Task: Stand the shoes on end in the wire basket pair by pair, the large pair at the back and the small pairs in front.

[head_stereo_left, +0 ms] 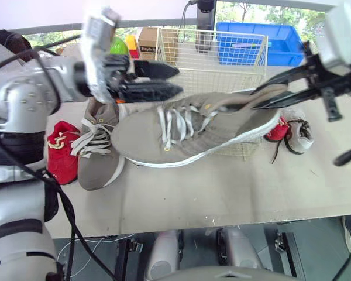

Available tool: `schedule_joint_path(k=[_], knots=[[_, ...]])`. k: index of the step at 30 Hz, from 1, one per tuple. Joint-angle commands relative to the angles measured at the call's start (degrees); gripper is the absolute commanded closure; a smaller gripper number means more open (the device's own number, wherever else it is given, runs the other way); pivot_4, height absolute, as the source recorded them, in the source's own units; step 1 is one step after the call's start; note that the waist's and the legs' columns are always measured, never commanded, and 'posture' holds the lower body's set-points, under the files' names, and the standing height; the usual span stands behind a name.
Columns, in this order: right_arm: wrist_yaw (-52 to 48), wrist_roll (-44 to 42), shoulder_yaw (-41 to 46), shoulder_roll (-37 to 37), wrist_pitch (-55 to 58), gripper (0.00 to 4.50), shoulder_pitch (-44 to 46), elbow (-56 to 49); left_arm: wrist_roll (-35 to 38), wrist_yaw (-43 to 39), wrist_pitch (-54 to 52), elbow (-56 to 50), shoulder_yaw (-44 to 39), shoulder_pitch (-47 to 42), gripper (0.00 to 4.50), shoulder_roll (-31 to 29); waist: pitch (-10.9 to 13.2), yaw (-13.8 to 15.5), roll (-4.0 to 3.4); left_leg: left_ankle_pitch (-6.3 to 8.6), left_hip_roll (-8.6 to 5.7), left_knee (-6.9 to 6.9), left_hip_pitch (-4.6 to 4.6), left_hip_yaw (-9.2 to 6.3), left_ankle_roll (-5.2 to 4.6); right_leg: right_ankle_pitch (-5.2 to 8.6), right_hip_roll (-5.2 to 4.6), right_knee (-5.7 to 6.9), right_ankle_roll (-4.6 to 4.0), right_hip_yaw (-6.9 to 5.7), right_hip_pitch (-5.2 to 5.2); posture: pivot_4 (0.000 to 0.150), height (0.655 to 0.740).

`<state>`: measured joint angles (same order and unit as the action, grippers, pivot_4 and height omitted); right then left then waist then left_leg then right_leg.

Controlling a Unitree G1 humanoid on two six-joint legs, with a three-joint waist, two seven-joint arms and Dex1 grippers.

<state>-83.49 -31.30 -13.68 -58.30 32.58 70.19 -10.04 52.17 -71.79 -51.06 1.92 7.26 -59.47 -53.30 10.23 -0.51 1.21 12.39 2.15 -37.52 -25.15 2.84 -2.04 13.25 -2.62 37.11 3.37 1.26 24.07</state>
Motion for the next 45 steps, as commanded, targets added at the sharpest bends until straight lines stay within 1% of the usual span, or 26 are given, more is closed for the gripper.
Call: schedule_joint_path(k=[1, 2, 4, 7, 9, 10, 11, 12, 13, 14, 15, 16, 17, 19, 20, 22, 25, 27, 30, 33, 34, 36, 41, 43, 44, 45], knots=[[-1.17, 2.22, 1.86, 1.88, -2.47, 4.50, 3.22, 2.07, -9.78, -8.37, 6.57, -0.02, 4.73, -1.82, 0.62, -1.71, 0.00, 0.01, 0.00, -0.01, 0.00, 0.00, -0.08, 0.01, 0.01, 0.00, 0.00, 0.00, 0.01, 0.00, 0.07, 0.150, 0.7400], [-1.12, 2.63, 2.11, 2.47, -2.59, 4.50, 3.43, 2.20, -10.58, -10.07, 6.86, -0.12, 5.08, -1.60, 0.80, -1.97, -0.02, -0.04, -0.01, -0.01, 0.00, 0.00, -0.14, 0.01, 0.02, 0.00, 0.00, -0.01, 0.02, 0.00, 0.12, 0.150, 0.7400], [-0.96, 3.20, 2.67, 3.34, -2.64, 4.50, 3.65, 2.39, -10.85, -11.97, 6.11, -0.10, 4.68, -1.33, 1.76, -1.76, -0.01, -0.15, -0.02, -0.15, 0.01, -0.11, -0.79, 0.03, 0.24, -0.01, 0.00, 0.17, 0.04, 0.02, 0.81, 0.150, 0.7400], [-0.83, 3.04, 3.75, 4.17, -1.99, 4.50, 3.44, 1.80, -11.92, -12.35, 5.86, 0.05, 3.54, -0.79, 3.06, -0.65, 0.03, -0.19, -0.08, -0.16, 0.06, -0.72, -1.57, -0.06, 0.25, 0.10, 0.01, 0.87, 0.15, 0.00, 1.61, 0.150, 0.7400], [1.55, 3.33, 4.76, 5.12, -1.48, 4.50, 2.94, 1.74, -11.74, -10.69, 5.14, -0.13, 1.76, -0.02, 3.85, 0.25, 0.03, -0.15, -0.08, -0.15, 0.07, -0.73, -1.59, -0.06, 0.24, 0.10, 0.01, 0.90, 0.15, -0.06, 1.61, 0.150, 0.7400], [2.73, 2.64, 5.32, 5.15, 0.71, 4.03, 2.35, 1.62, -11.10, -9.40, 4.39, -0.32, 0.25, 0.56, 4.18, 0.63, 0.03, -0.17, -0.08, -0.15, 0.07, -0.77, -1.59, -0.05, 0.24, 0.10, 0.00, 0.92, 0.15, -0.06, 1.59, 0.150, 0.7400], [4.37, 2.73, 6.16, 4.70, 2.12, 3.55, 0.89, 1.48, -10.21, -7.54, 3.51, -0.59, -1.81, 1.22, 4.38, 1.07, 0.03, -0.18, -0.08, -0.13, 0.06, -0.84, -1.58, -0.03, 0.20, 0.09, 0.00, 0.97, 0.15, -0.04, 1.56, 0.150, 0.7400], [5.36, 2.75, 6.88, 4.23, 3.20, 3.22, -0.23, 1.18, -9.57, -6.21, 2.68, -1.09, -3.35, 1.73, 4.39, 1.43, 0.03, -0.15, -0.08, -0.04, 0.07, -0.88, -1.59, -0.03, 0.06, 0.09, 0.00, 1.00, 0.15, -0.03, 1.56, 0.150, 0.7400], [8.42, 1.97, 10.04, 3.12, 6.51, 2.73, -3.94, 0.52, -9.72, -1.87, 2.68, -1.75, -6.50, 3.01, 4.39, 2.21, 0.03, -0.08, -0.06, -0.01, 0.06, -0.92, -1.59, -0.05, -0.01, 0.09, -0.01, 1.03, 0.15, -0.03, 1.52, 0.150, 0.7400], [11.69, 1.64, 13.69, 2.14, 9.22, 2.24, -8.51, -0.56, -10.39, 4.54, 3.25, -2.36, -10.08, 3.91, 4.39, 4.07, 0.00, 0.15, -0.02, -0.01, 0.06, -0.98, -1.59, -0.06, -0.01, 0.09, -0.01, 1.05, 0.15, -0.04, 1.50, 0.150, 0.7400], [13.92, 1.15, 16.44, 1.45, 11.34, 1.84, -11.76, -1.63, -10.85, 9.15, 3.50, -3.11, -12.58, 4.56, 4.39, 5.45, -0.02, 0.76, 0.06, -0.01, 0.07, -1.00, -1.58, -0.14, -0.01, 0.08, -0.02, 1.04, 0.15, -0.11, 1.41, 0.150, 0.7400], [19.25, 0.28, 20.87, 2.71, 15.27, 1.23, -16.14, -3.11, -12.84, 15.65, 5.52, -5.60, -14.77, 5.07, 4.39, 7.89, 0.05, 0.98, 0.01, 0.00, 0.13, -1.18, -1.57, -0.25, -0.02, 0.08, -0.08, 1.04, 0.15, -0.24, 1.27, 0.150, 0.7400], [25.56, -0.25, 24.03, 5.77, 18.42, 0.97, -18.91, -5.06, -14.19, 21.71, 7.58, -7.78, -16.53, 5.12, 4.39, 10.83, 0.04, 1.01, 0.00, -0.01, 0.01, -1.22, -1.58, -0.09, -0.03, 0.07, -0.10, 1.05, 0.16, -0.08, 1.33, 0.150, 0.7400], [35.67, -1.72, 27.21, 11.95, 24.02, 0.97, -21.53, -9.42, -15.76, 31.02, 9.52, -11.03, -18.91, 5.00, 4.39, 15.79, 0.01, 1.27, 0.05, -0.01, 0.06, -1.33, -1.53, -0.18, -0.03, 0.06, -0.08, 1.11, 0.17, -0.13, 1.21, 0.150, 0.7400], [38.40, -2.45, 27.73, 13.95, 25.87, 0.97, -21.78, -11.23, -16.35, 33.39, 9.97, -11.95, -19.42, 5.06, 4.39, 17.18, 0.01, 1.29, 0.05, -0.02, 0.08, -1.43, -1.53, -0.25, -0.02, 0.06, -0.08, 1.20, 0.18, -0.17, 1.17, 0.150, 0.7400], [49.92, -4.66, 29.40, 25.29, 32.38, 0.97, -18.30, -14.40, -20.65, 37.20, 15.06, -14.97, -17.95, 6.48, 4.39, 20.14, 0.01, 0.73, 0.04, -0.05, 0.03, -1.54, -1.53, -0.23, 0.03, 0.05, -0.08, 1.47, 0.18, -0.08, 1.26, 0.150, 0.7400], [62.49, -4.47, 29.03, 38.23, 38.97, 0.97, -14.38, -17.72, -25.57, 42.06, 20.30, -17.75, -15.40, 8.13, 4.39, 24.07, -0.01, 0.02, -0.06, -0.16, 0.03, -1.53, -1.40, -0.26, 0.22, 0.04, -0.05, 1.87, 0.17, 0.15, 1.41, 0.150, 0.7400], [67.39, -4.13, 29.68, 43.08, 41.69, 0.97, -13.04, -18.64, -27.23, 43.47, 21.66, -18.47, -14.54, 8.68, 4.39, 25.35, -0.01, 0.01, -0.06, -0.17, 0.04, -1.52, -1.42, -0.19, 0.23, 0.05, -0.01, 1.90, 0.17, 0.04, 1.41, 0.150, 0.7400], [76.33, -2.14, 30.10, 52.30, 41.07, 0.97, -10.54, -17.85, -31.02, 45.81, 24.95, -20.40, -11.24, 9.96, 4.39, 27.91, -0.01, -0.01, -0.06, -0.15, 0.03, -1.51, -1.44, -0.12, 0.20, 0.05, -0.03, 1.84, 0.17, 0.01, 1.39, 0.150, 0.7400], [82.91, -0.02, 32.39, 56.24, 41.39, 0.97, -7.88, -16.32, -32.04, 47.33, 27.11, -21.73, -10.34, 10.72, 4.39, 30.74, -0.01, 0.29, -0.06, -0.15, -0.01, -1.52, -1.49, -0.13, 0.20, 0.05, -0.05, 1.81, 0.17, -0.01, 1.39, 0.150, 0.7400], [83.90, 0.47, 32.37, 56.41, 41.45, 0.97, -7.39, -15.95, -32.58, 47.23, 28.17, -21.85, -10.03, 10.81, 4.39, 31.16, -0.02, 0.39, -0.05, -0.15, -0.01, -1.52, -1.51, -0.13, 0.20, 0.04, -0.06, 1.79, 0.17, -0.01, 1.40, 0.150, 0.7400], [87.88, 1.33, 33.56, 59.58, 40.27, 0.97, -5.26, -13.73, -34.96, 46.97, 31.22, -21.48, -8.41, 11.30, 4.39, 31.64, -0.02, 0.22, -0.06, -0.11, -0.03, -1.52, -1.51, -0.13, 0.14, 0.04, -0.07, 1.76, 0.17, -0.02, 1.39, 0.150, 0.7400], [89.10, 3.64, 30.19, 60.32, 36.06, 0.97, -3.95, -9.47, -38.14, 47.10, 36.99, -20.53, -6.66, 11.22, 4.39, 33.72, -0.02, -0.30, -0.07, -0.03, -0.02, -1.49, -1.51, -0.17, 0.00, 0.04, -0.03, 1.79, 0.16, -0.05, 1.41, 0.150, 0.7400], [88.81, 4.14, 28.47, 59.87, 35.03, 1.94, -4.65, -9.08, -38.79, 46.79, 38.25, -19.89, -6.75, 11.25, 4.39, 34.10, -0.02, -0.36, -0.06, -0.02, -0.02, -1.47, -1.51, -0.17, -0.01, 0.04, -0.03, 1.77, 0.16, -0.05, 1.41, 0.150, 0.7400], [88.57, 4.58, 27.52, 59.39, 34.45, 2.21, -5.01, -8.98, -38.96, 46.64, 38.80, -19.51, -6.91, 11.26, 4.39, 34.31, -0.02, -0.37, -0.07, -0.02, -0.01, -1.47, -1.51, -0.17, -0.01, 0.04, -0.03, 1.76, 0.16, -0.06, 1.41, 0.150, 0.7400], [88.16, 4.92, 26.68, 58.76, 33.93, 2.67, -5.31, -8.95, -39.42, 46.14, 39.48, -19.13, -6.77, 11.32, 4.39, 34.13, -0.02, -0.38, -0.06, -0.02, -0.01, -1.46, -1.51, -0.17, -0.01, 0.04, -0.03, 1.76, 0.16, -0.06, 1.41, 0.150, 0.7400]])
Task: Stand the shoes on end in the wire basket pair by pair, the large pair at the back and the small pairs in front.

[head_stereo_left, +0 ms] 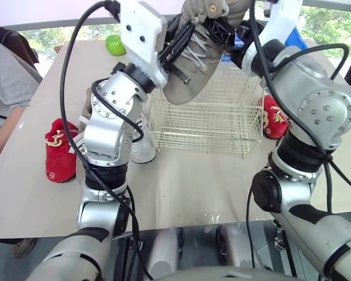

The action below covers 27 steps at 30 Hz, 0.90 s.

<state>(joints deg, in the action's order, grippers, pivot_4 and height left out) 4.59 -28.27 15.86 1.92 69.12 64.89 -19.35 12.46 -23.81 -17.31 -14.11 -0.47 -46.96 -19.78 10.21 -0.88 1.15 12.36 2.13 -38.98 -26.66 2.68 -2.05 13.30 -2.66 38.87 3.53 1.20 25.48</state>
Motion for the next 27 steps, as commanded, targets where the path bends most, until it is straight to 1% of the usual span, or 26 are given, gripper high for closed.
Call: schedule_joint_path(k=[1, 2, 4, 5, 6, 7, 8, 9, 10, 11, 12, 14, 20, 23, 27], knots=[[-0.43, 2.15, -3.63, -2.17, -3.21, 3.00, -0.24, 0.40, 0.12, -2.19, 6.31, -2.78, 0.97, -1.10, 4.39, 0.62, 0.00, 0.01, 0.00, 0.00, 0.00, 0.00, 0.00, 0.00, 0.00, 0.00, 0.00, -0.01, 0.00, -0.01, 0.00, 0.150, 0.7400], [-0.93, 2.02, -3.82, -2.62, -3.78, 3.18, -0.36, 0.33, 0.11, -2.52, 6.85, -2.57, 0.95, -0.94, 4.39, 0.63, 0.00, 0.06, 0.00, 0.00, 0.00, 0.00, 0.00, 0.00, 0.00, 0.00, 0.00, -0.01, 0.00, -0.01, 0.00, 0.150, 0.7400], [-1.71, 1.52, -3.74, -3.38, -4.61, 3.80, -0.33, 0.20, 0.36, -3.63, 8.04, -2.44, 0.88, -0.47, 4.39, 0.38, 0.00, 0.07, 0.00, 0.00, 0.00, 0.00, 0.00, 0.01, 0.00, 0.00, -0.01, -0.02, 0.00, -0.01, -0.01, 0.150, 0.7400], [-2.12, 1.25, -3.62, -3.81, -5.00, 4.13, -0.21, 0.15, 1.84, -4.67, 7.77, -2.74, 0.44, -0.11, 4.39, 0.44, 0.00, 0.05, 0.00, 0.00, 0.00, 0.00, 0.00, 0.01, 0.00, 0.00, -0.01, -0.02, 0.00, -0.01, -0.01, 0.150, 0.7400], [-2.55, 0.96, -3.42, -4.17, -5.36, 4.30, -0.07, 0.05, 3.90, -5.09, 6.63, -3.32, -0.46, 0.27, 4.39, 0.82, 0.00, 0.02, 0.00, 0.00, 0.00, 0.00, 0.00, 0.01, 0.00, 0.00, -0.01, -0.01, 0.00, -0.01, -0.01, 0.150, 0.7400], [-2.98, 0.61, -3.03, -4.63, -5.82, 4.43, 0.23, -0.02, 5.95, -4.90, 5.13, -3.76, -1.72, 0.52, 3.89, 1.30, 0.00, 0.01, 0.00, 0.00, 0.01, 0.00, 0.00, 0.00, 0.00, 0.00, -0.01, -0.01, 0.00, -0.01, -0.01, 0.150, 0.7400], [-3.23, 0.32, -2.78, -4.94, -6.12, 4.44, 0.41, -0.08, 7.23, -4.67, 4.04, -4.07, -2.58, 0.67, 3.36, 1.63, 0.00, 0.00, 0.00, 0.00, 0.01, 0.00, 0.00, -0.01, 0.00, 0.00, 0.00, -0.01, 0.00, -0.02, 0.00, 0.150, 0.7400], [-3.41, 0.10, -2.40, -5.29, -6.43, 4.44, 0.73, -0.01, 8.57, -4.35, 3.05, -4.21, -3.48, 0.64, 2.96, 1.88, 0.00, 0.04, 0.00, 0.00, 0.02, 0.00, 0.00, -0.02, 0.00, 0.00, 0.00, 0.00, 0.00, -0.02, -0.01, 0.150, 0.7400], [-3.45, -0.10, -2.18, -5.54, -6.58, 4.46, 0.88, -0.03, 9.42, -4.18, 2.45, -4.39, -3.97, 0.65, 2.33, 1.95, 0.00, 0.07, 0.00, 0.00, 0.02, 0.00, 0.00, -0.03, 0.00, 0.00, -0.01, -0.01, 0.00, -0.03, -0.01, 0.150, 0.7400], [-4.20, -0.77, -1.20, -6.35, -7.72, 4.46, 1.84, 0.10, 14.03, -3.37, -1.17, -5.02, -5.97, 0.48, 2.22, 2.42, 0.00, 0.08, 0.00, 0.00, 0.02, 0.00, 0.00, -0.03, 0.00, 0.00, -0.01, -0.01, 0.00, -0.03, -0.01, 0.150, 0.7400], [-4.67, -1.61, 0.25, -7.07, -8.72, 4.47, 3.10, 0.58, 18.45, -2.34, -4.47, -5.90, -8.08, 0.53, 1.61, 2.74, 0.00, 0.08, 0.01, 0.00, 0.02, 0.00, 0.00, -0.02, -0.01, 0.00, -0.01, -0.02, 0.00, -0.03, -0.02, 0.150, 0.7400], [-6.16, -3.47, 2.60, -8.81, -10.50, 4.48, 5.53, 1.53, 27.11, -0.70, -11.16, -7.86, -11.85, 1.22, 0.74, 2.09, 0.01, 0.03, 0.00, 0.01, 0.02, 0.00, -0.01, -0.02, -0.01, 0.00, -0.02, -0.02, 0.00, -0.01, -0.02, 0.150, 0.7400], [-9.29, -4.87, 4.29, -15.10, -12.55, 4.49, 9.08, 5.67, 40.64, 1.82, -21.24, -14.07, -16.11, 6.71, 0.72, -2.23, 0.01, -0.09, -0.01, 0.01, 0.03, 0.03, 0.00, -0.11, -0.01, 0.00, -0.01, -0.05, 0.00, -0.08, -0.02, 0.150, 0.7400], [-15.21, -1.26, 1.58, -20.23, -20.13, 4.49, 9.96, 13.94, 44.75, 1.27, -24.37, -17.80, -16.07, 12.91, 0.72, -5.07, 0.01, -0.24, 0.00, 0.01, 0.03, 0.04, 0.03, -0.06, -0.01, 0.00, -0.01, -0.03, 0.00, -0.03, -0.03, 0.150, 0.7400], [-21.83, 4.09, -3.67, -25.86, -29.53, 4.49, 10.20, 20.65, 47.83, -0.11, -25.03, -21.71, -15.57, 20.92, 0.72, -7.14, 0.01, -0.11, -0.01, 0.01, 0.02, 0.04, 0.04, -0.01, -0.01, 0.00, 0.00, -0.03, -0.01, 0.00, -0.03, 0.150, 0.7400]])
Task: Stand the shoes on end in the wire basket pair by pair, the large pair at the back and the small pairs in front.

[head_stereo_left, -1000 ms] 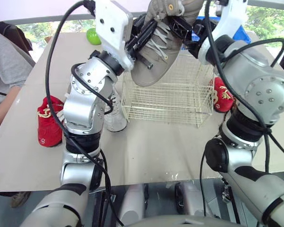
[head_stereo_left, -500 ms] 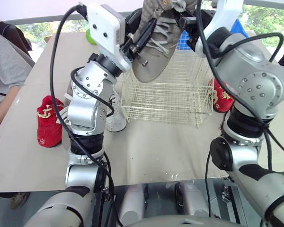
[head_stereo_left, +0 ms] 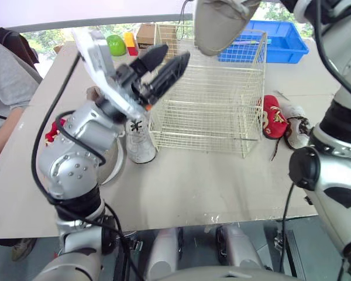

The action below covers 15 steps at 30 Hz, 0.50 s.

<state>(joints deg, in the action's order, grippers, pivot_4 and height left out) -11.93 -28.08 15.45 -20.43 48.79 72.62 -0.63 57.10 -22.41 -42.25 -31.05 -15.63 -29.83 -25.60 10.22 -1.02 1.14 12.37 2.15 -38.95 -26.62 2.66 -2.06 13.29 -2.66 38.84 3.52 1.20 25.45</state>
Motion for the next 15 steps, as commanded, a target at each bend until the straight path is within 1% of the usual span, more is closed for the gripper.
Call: schedule_joint_path(k=[1, 3, 6, 10, 13, 15], knots=[[-6.94, 5.43, -4.77, -4.52, -11.73, 4.49, 2.34, 3.42, 3.47, -1.97, 0.02, -5.61, -0.40, 6.11, 0.72, -1.79, 0.00, -0.01, 0.00, 0.00, 0.00, 0.00, 0.00, 0.02, 0.00, 0.00, 0.00, 0.00, 0.00, 0.02, 0.01, 0.150, 0.7400], [-8.87, 7.42, -6.74, -5.20, -15.40, 4.49, 1.73, 5.89, 3.62, -2.82, 0.27, -7.36, -0.15, 9.68, 0.72, -3.02, 0.00, -0.05, 0.00, 0.00, 0.00, 0.06, 0.01, 0.05, 0.00, 0.00, 0.00, -0.05, 0.00, 0.05, 0.02, 0.150, 0.7400], [-10.80, 10.07, -9.18, -5.85, -18.95, 4.49, -1.05, 6.84, 6.73, -1.03, 0.96, -8.95, -0.74, 11.27, 0.72, -2.88, 0.00, 0.09, 0.00, 0.00, 0.02, 0.15, 0.01, 0.04, 0.01, 0.01, 0.01, -0.06, -0.01, 0.04, 0.05, 0.150, 0.7400], [-10.57, 8.49, -8.37, -4.51, -16.75, 4.49, -4.29, 4.18, 6.02, -0.69, 1.52, -10.15, -0.57, 13.13, 0.72, -4.66, 0.00, 0.29, 0.01, -0.01, 0.03, 0.15, 0.05, 0.03, 0.01, 0.00, 0.01, -0.06, -0.01, 0.04, 0.00, 0.150, 0.7400], [-9.10, 6.44, -8.71, -3.34, -9.30, 4.49, -13.73, -3.36, 6.03, -0.28, 2.52, -10.75, -1.94, 15.47, 0.72, -5.58, -0.02, 0.48, 0.03, 0.00, 0.02, 0.15, 0.05, -0.02, 0.01, 0.01, -0.01, -0.11, -0.01, -0.01, -0.04, 0.150, 0.7400], [-7.52, 5.13, -7.64, -2.07, -6.00, 4.49, -17.41, -5.49, 5.63, -0.75, 3.20, -11.19, -2.47, 17.48, 0.72, -6.21, -0.03, 0.38, 0.03, 0.00, 0.04, 0.19, 0.05, -0.02, 0.02, 0.01, -0.01, -0.12, -0.01, 0.03, -0.02, 0.150, 0.7400]])
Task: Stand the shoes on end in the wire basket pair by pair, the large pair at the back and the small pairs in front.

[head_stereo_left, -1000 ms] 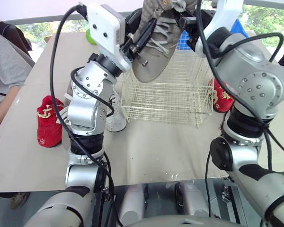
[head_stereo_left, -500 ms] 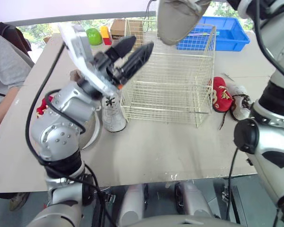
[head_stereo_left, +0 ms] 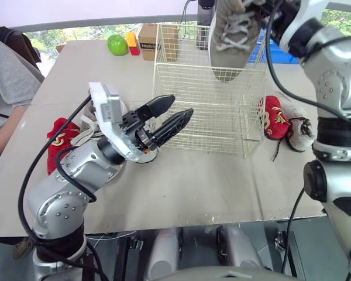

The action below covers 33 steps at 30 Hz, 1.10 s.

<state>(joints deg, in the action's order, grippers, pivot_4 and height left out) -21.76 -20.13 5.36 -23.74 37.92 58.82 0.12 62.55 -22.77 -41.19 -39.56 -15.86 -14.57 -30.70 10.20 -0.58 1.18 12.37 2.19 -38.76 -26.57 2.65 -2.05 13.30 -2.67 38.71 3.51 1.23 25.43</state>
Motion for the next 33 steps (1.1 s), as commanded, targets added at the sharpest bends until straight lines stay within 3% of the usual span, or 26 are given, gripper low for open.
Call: schedule_joint_path(k=[1, 12, 17, 20, 24, 27, 30, 33], knots=[[2.44, -2.77, 2.44, 1.41, 5.36, 4.50, -4.61, -6.09, 0.13, -0.63, 2.46, -2.80, -2.29, 2.95, 0.72, -1.34, 0.00, -0.10, -0.01, 0.00, 0.00, 0.00, 0.01, 0.00, 0.00, 0.00, 0.00, 0.01, 0.00, 0.02, 0.00, 0.150, 0.7400], [0.61, -2.91, 2.94, 2.92, 3.96, 4.50, -6.37, -0.15, 0.21, -2.58, 4.92, -3.64, -2.81, 7.66, 0.72, -4.39, -0.01, -0.14, 0.00, 0.00, -0.03, 0.01, 0.19, 0.06, 0.00, 0.01, 0.02, 0.03, -0.01, 0.01, -0.12, 0.150, 0.7400], [-0.39, -5.39, 4.23, 2.39, 4.77, 2.08, -9.25, -5.77, -0.38, -3.41, 6.36, -3.39, -4.42, 10.82, 0.72, -5.17, -0.01, -0.08, 0.01, 0.01, -0.02, 0.28, 0.92, 0.08, -0.01, 0.02, 0.02, -0.30, -0.04, 0.01, -0.81, 0.150, 0.7400], [0.65, -7.15, 6.86, 1.29, 4.63, 0.70, -10.92, -11.11, -0.94, -1.63, 7.72, -3.04, -6.04, 13.68, 0.72, -3.91, -0.01, -0.03, 0.00, 0.01, 0.00, 0.34, 0.88, 0.07, -0.01, 0.02, 0.01, -0.41, -0.03, 0.00, -0.81, 0.150, 0.7400], [-4.27, -12.37, 10.33, -3.68, 5.83, 0.70, -14.44, -18.50, -1.94, 4.10, 9.04, -0.42, -11.17, 18.50, 0.72, -1.26, -0.01, 0.04, 0.00, 0.02, 0.06, 0.42, 0.83, 0.03, -0.01, 0.01, -0.03, -0.65, -0.03, 0.02, -0.83, 0.150, 0.7400], [-13.22, -15.39, 11.27, -10.48, 3.94, 0.70, -19.02, -22.27, -1.46, 6.25, 8.08, 2.42, -15.79, 20.99, 0.72, -2.44, -0.01, 0.00, 0.00, 0.02, 0.04, 0.46, 0.84, 0.04, -0.02, 0.01, -0.03, -0.72, -0.03, 0.01, -0.83, 0.150, 0.7400], [-24.87, -22.82, 11.15, -15.04, 2.85, 0.70, -26.01, -30.64, -0.27, 5.26, 3.21, 10.70, -21.71, 22.06, 0.72, -8.86, -0.01, -0.15, 0.01, 0.03, 0.06, 0.48, 0.87, 0.06, -0.02, 0.03, 0.04, -0.72, -0.06, -0.03, -0.84, 0.150, 0.7400], [-28.46, -26.84, 9.19, -15.90, 2.88, 0.70, -30.16, -34.21, -2.22, 1.87, -2.42, 19.04, -23.09, 22.58, 0.72, -17.17, -0.01, -0.42, -0.01, 0.03, 0.18, 0.53, 0.97, 0.00, -0.02, 0.13, 0.13, -0.72, -0.24, -0.08, -0.86, 0.150, 0.7400]])
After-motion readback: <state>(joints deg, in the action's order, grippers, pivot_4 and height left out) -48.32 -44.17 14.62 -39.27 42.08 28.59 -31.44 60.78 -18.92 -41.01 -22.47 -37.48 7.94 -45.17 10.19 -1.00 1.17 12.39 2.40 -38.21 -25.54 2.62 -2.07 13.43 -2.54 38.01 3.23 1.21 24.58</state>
